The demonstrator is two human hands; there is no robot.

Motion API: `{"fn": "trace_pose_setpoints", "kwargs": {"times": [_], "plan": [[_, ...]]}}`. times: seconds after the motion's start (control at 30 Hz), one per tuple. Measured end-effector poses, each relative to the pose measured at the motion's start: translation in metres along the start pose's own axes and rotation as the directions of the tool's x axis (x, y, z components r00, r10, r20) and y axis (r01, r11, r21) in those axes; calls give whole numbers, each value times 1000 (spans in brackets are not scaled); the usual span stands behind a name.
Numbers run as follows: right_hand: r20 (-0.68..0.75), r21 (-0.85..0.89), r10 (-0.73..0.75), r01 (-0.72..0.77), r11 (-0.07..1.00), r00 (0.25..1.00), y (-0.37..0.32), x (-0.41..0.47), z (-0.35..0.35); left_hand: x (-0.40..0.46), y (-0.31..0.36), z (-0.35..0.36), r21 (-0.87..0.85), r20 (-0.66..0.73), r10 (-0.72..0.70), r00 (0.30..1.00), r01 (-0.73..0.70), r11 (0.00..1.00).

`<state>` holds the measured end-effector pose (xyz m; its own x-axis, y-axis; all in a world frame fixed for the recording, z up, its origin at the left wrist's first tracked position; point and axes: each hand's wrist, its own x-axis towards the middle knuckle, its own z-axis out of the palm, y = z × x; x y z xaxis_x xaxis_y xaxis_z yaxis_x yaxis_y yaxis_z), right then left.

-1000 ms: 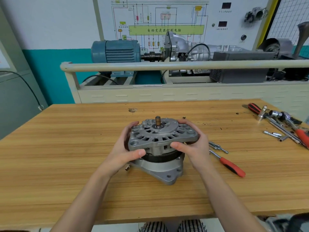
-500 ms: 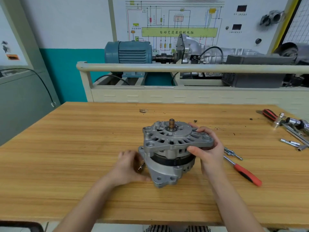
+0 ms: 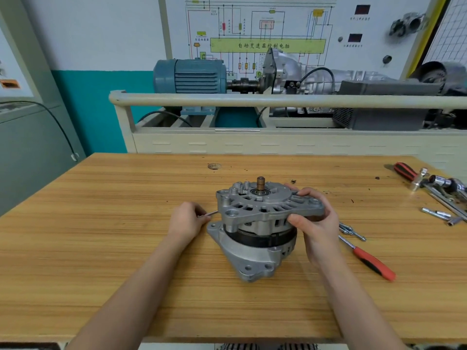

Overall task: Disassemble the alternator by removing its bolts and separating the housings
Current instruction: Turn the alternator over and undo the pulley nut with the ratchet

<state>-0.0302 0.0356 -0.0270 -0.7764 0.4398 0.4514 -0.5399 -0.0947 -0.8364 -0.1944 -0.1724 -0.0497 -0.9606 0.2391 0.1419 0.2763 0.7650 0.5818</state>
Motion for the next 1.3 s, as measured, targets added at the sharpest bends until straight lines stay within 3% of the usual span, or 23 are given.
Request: {"fn": "trace_pose_setpoints", "kwargs": {"times": [0.13, 0.2, 0.23, 0.3, 0.33, 0.4, 0.47, 0.53, 0.63, 0.8, 0.9, 1.0, 1.1, 1.3], "plan": [[21, -16, -10, 11, 1000, 1000, -1, 0, -2, 4, 5, -3, -23, 160, 53, 986, -50, 998], [21, -28, -6, 7, 1000, 1000, -1, 0, -2, -3, 15, -19, -158, 99, 125, 987, -108, 981], [22, -34, -6, 7, 999, 1000, -2, 0, -1, -11, 25, -33, -301, 20, 157, 987, -144, 943], [28, -30, -9, 9, 1000, 1000, -3, 0, 0, -30, 47, -67, -587, -111, 274, 955, -286, 758], [33, -30, -9, 10, 999, 999, -3, 0, 1, -41, 60, -83, -637, -115, 378, 919, -360, 681], [46, -56, -5, 8, 998, 999, -5, 1, 5, -60, 85, -102, -492, 61, 571, 818, -473, 730], [67, -94, -9, 15, 995, 998, -9, 2, 9, -73, 107, -101, -190, 323, 585, 744, -555, 810], [110, -153, -16, 32, 988, 994, -13, 4, 13, -78, 117, -90, -28, 451, 545, 706, -599, 800], [162, -229, 40, -2, 974, 986, -18, 8, 23, -79, 107, -85, -53, 396, 547, 738, -576, 816], [217, -324, 120, -45, 945, 969, -18, 9, 54, -84, 85, -91, -319, 280, 499, 820, -410, 854], [147, -412, 167, -93, 906, 975, -22, 6, 57, -82, 83, -92, -348, 263, 500, 825, -402, 847], [25, -530, 357, -290, 797, 934, -26, -8, 45, -79, 84, -91, -362, 261, 464, 847, -360, 860], [126, -471, 479, -373, 799, 869, -22, -45, 51, -73, 82, -89, -332, 244, 431, 869, -343, 879], [60, -279, 347, -318, 906, 936, -6, -41, 67, -71, 71, -84, -388, 149, 359, 921, -280, 878]]}}
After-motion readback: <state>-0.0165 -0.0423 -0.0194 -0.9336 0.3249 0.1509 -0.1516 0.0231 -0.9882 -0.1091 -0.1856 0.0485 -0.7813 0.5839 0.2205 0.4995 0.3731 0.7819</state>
